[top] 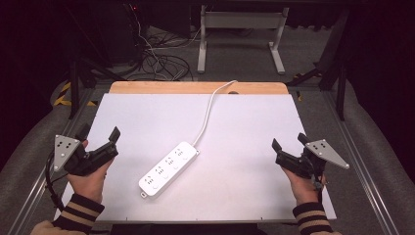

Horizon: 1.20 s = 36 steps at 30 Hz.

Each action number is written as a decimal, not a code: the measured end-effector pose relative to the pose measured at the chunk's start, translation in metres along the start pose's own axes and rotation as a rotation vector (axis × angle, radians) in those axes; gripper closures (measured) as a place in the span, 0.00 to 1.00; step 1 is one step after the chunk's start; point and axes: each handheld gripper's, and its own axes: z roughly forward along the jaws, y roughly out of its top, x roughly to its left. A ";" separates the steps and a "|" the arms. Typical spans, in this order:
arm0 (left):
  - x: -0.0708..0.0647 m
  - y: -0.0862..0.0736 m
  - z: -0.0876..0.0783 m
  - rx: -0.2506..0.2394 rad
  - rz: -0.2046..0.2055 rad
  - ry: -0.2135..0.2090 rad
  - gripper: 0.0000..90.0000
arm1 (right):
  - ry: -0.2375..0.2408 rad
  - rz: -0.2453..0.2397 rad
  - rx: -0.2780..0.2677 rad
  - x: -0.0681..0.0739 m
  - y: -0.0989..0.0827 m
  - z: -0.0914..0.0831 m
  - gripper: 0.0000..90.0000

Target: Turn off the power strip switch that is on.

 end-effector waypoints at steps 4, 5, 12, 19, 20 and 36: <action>0.000 0.000 0.000 -0.001 0.002 0.009 0.07 | 0.002 0.001 -0.003 0.000 0.000 0.001 0.11; 0.000 0.000 0.000 -0.001 0.002 0.009 0.07 | 0.003 0.002 -0.003 0.000 0.000 0.001 0.11; 0.000 -0.001 0.001 0.006 -0.004 0.009 0.05 | 0.005 0.005 -0.003 0.000 0.000 0.001 0.11; 0.000 -0.001 0.002 0.014 -0.005 0.006 0.04 | 0.002 0.008 -0.003 0.000 0.000 0.000 0.11; 0.000 -0.002 0.002 0.015 -0.004 0.007 0.04 | 0.001 0.005 -0.003 0.000 0.000 0.001 0.11; 0.003 -0.002 -0.001 0.027 -0.012 0.016 0.04 | 0.018 0.000 0.003 0.003 0.001 0.006 0.11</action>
